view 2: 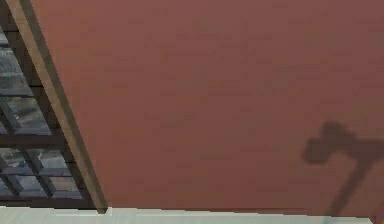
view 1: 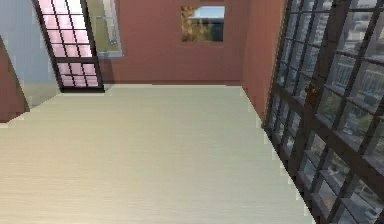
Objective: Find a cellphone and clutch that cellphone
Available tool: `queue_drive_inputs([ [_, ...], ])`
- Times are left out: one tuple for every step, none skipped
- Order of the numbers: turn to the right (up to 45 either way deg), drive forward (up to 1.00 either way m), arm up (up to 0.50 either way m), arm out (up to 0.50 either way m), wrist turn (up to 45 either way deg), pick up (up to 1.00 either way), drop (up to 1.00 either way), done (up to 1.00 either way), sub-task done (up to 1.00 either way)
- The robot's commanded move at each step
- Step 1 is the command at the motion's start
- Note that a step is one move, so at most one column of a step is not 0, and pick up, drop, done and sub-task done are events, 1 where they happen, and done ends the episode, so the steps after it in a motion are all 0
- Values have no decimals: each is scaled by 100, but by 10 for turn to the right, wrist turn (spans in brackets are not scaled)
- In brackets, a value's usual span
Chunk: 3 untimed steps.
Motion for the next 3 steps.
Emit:
queue_drive_inputs([
  [0, 15, 0, 0, 0, 0, 0, 0, 0],
  [-300, 0, 0, 0, 0, 0, 0, 0, 0],
  [0, 100, 0, 0, 0, 0, 0, 0, 0],
])
